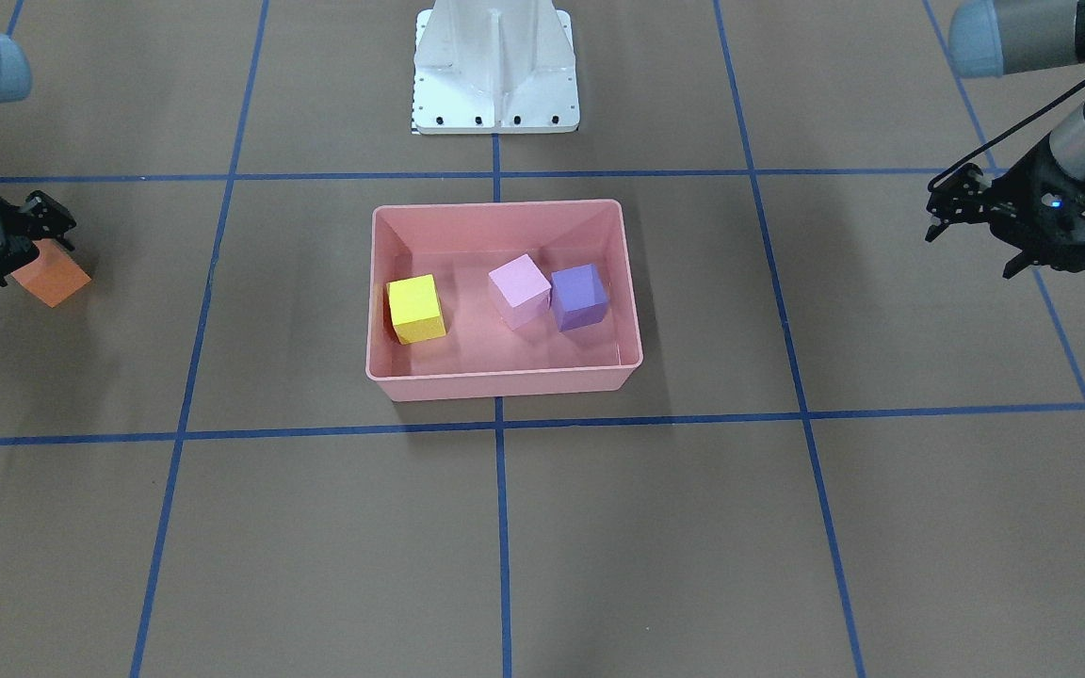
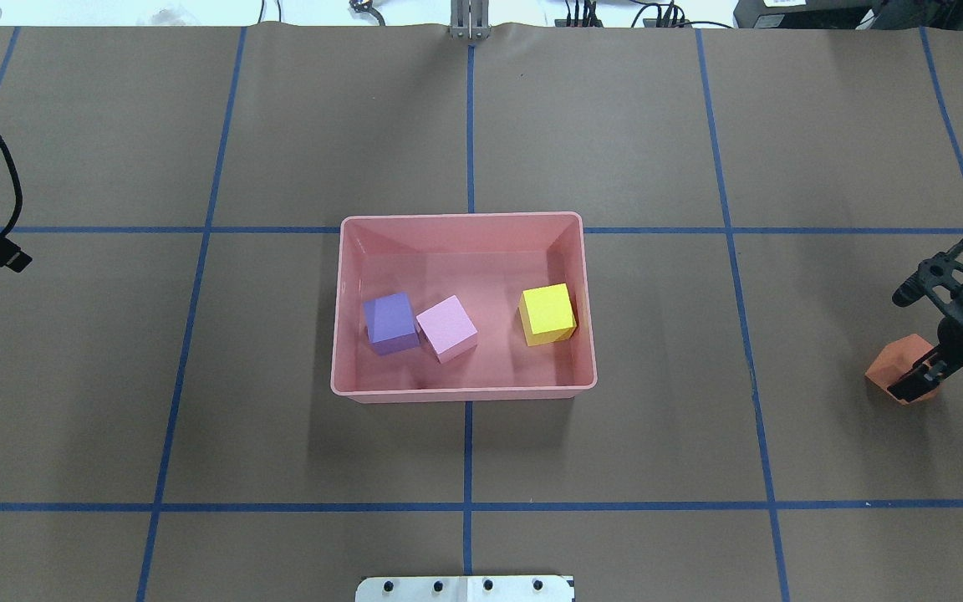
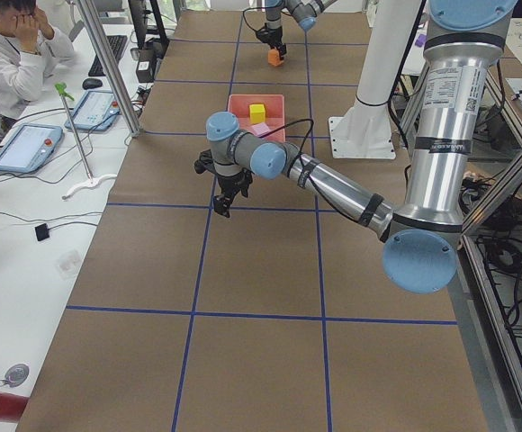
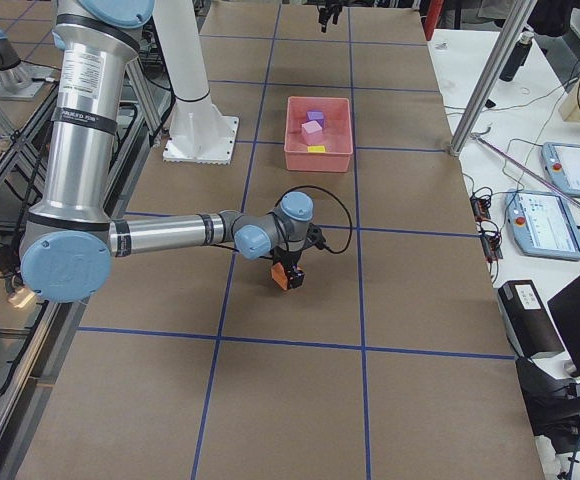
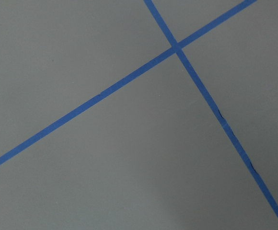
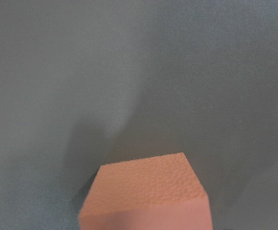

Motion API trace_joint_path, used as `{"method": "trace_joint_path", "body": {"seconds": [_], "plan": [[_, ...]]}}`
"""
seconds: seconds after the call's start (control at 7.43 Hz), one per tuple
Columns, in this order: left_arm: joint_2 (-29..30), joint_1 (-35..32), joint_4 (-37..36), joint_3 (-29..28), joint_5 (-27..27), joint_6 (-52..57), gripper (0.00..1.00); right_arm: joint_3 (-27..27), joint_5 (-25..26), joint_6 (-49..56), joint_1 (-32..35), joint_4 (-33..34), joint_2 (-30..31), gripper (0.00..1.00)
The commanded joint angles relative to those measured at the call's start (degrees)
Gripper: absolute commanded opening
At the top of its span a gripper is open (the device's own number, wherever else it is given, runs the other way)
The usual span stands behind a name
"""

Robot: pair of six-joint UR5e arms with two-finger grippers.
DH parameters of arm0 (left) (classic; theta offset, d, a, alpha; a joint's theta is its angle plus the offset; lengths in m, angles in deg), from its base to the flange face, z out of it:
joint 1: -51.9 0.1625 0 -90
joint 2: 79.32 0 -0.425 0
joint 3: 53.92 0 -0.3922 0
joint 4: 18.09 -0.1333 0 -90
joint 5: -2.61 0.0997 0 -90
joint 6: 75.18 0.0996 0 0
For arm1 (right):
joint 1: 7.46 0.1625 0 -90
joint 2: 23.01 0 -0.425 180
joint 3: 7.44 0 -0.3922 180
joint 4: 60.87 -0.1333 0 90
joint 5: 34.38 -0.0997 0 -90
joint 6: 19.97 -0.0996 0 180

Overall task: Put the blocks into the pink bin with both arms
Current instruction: 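Withdraw the left gripper while the right gripper grasps the orange cube, then carry the orange cube with the right gripper into the bin, release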

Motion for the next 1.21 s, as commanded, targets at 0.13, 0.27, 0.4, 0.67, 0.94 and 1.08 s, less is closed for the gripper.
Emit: {"method": "trace_joint_path", "body": {"seconds": [0.13, 0.27, 0.4, 0.67, 0.94, 1.08], "plan": [[-0.1, 0.0, 0.0, 0.0, 0.0, 0.0, 1.00, 0.9, -1.6, -3.5, 0.0, 0.7, -4.6, 0.00], [-0.1, 0.0, 0.0, 0.0, 0.0, 0.0, 1.00, 0.9, -3.8, -9.4, 0.1, 0.7, -8.4, 0.00], [-0.1, 0.0, 0.0, 0.0, 0.0, 0.0, 1.00, 1.1, -5.3, -16.5, 0.0, 1.3, -13.0, 0.00], [-0.2, -1.0, 0.0, -2.4, 0.1, -2.0, 1.00, 2.4, -5.6, -28.8, -0.3, 11.2, -25.1, 0.00], [-0.5, -4.8, -0.1, -5.4, 0.6, -6.1, 1.00, 7.5, -5.6, -35.8, -1.2, 28.6, -36.7, 0.00], [-0.5, -9.0, 0.0, -8.4, 0.6, -5.7, 1.00, 7.9, -5.3, -40.4, -2.2, 32.6, -41.5, 0.00]]}}
